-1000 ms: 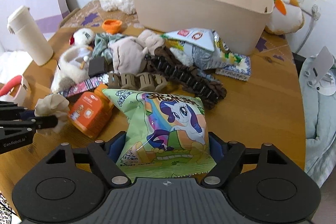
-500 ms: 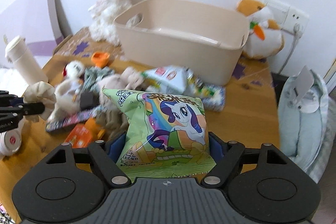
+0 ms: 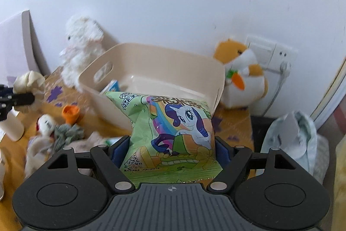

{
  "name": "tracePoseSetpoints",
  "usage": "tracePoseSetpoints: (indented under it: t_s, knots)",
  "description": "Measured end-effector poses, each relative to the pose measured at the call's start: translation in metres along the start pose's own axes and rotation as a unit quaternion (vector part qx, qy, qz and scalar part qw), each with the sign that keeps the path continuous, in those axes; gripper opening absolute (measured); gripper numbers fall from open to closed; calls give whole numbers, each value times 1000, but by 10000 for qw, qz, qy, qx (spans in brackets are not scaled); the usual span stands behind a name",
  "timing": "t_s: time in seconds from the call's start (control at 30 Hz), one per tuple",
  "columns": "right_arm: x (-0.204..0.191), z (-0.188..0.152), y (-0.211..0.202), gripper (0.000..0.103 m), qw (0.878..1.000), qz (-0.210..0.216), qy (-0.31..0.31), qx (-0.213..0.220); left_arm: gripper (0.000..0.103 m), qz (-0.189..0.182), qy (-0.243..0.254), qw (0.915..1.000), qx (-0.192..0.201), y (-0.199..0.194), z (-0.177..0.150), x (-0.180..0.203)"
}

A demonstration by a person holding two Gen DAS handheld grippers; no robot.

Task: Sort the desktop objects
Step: 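Lift both items over the beige basket and release them inside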

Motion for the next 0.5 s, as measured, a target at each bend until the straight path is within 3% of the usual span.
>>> tracePoseSetpoints:
  t_s: [0.27,0.5]
  knots:
    - [17,46,26,79,9995,-216,-38,213,16,-54,-129,9995,278,45,52,6]
    - [21,68,67,79,9995,-283,2,103,16,-145,-76,9999,14,104,67,31]
Point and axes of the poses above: each gripper's, at about its wrist camera, not at the fingertips, and y roughly the way its jaws point, x to its right, z to its top, the point moved 6 cm from there along y, roughly the way its jaws point, and after that the axes turned 2 degrees about -z, right-handed, at the moved point
